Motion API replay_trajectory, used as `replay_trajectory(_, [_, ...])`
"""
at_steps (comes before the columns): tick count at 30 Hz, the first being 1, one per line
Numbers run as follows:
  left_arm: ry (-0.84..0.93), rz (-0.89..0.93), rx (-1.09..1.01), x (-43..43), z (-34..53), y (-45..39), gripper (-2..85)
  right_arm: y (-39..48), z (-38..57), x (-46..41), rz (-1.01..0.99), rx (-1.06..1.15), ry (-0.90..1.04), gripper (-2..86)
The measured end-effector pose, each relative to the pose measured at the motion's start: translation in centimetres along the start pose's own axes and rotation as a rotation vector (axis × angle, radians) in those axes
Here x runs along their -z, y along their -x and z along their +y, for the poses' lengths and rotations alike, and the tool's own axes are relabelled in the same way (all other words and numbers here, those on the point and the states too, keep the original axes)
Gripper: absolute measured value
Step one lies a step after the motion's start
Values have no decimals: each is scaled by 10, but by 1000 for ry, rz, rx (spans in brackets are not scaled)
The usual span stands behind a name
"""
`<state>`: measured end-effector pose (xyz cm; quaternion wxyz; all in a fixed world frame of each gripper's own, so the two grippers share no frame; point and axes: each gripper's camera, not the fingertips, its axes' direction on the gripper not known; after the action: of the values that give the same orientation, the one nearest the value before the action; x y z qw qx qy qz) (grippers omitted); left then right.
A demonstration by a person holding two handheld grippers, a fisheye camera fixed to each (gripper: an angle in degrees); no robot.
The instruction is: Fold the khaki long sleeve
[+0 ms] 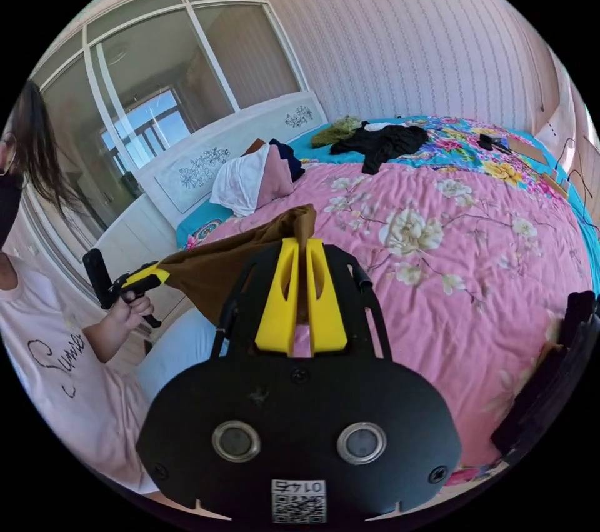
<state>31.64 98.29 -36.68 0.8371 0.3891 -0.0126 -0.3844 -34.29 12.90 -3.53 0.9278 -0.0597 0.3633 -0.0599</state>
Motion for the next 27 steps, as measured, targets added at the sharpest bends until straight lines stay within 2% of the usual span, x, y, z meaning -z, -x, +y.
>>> replay_trajectory(7, [-25,228,-95,-32,-74,-49,-6,-43,29,77,54,-44,-27,7])
replay_trajectory(9, [-31,229,-159,-46,-94,-65,-6,-65,27,93,51,-64,-51,8])
replay_trajectory(12, [-15,252,-227,-88,-125,-86,-6,-96,15,112,93,-70,-84,8])
replay_trajectory(15, [15,387,-207,-146,-162,-100,-4,-137,-10,146,182,-108,-123,10])
replay_trajectory(17, [-29,456,-206,-185,-186,-108,-2,-165,-36,175,234,-126,-138,12])
replay_trajectory(19, [-63,416,-172,-245,-220,-115,4,-197,-74,199,305,-148,-93,16])
replay_trajectory(22, [-40,278,-111,-334,-254,-117,30,-265,-152,208,447,-197,88,28])
replay_trajectory(26, [51,109,24,-422,-264,-80,46,-359,-202,162,711,-392,225,61])
replay_trajectory(27, [99,82,27,-437,-260,-65,46,-369,-198,148,708,-422,244,69])
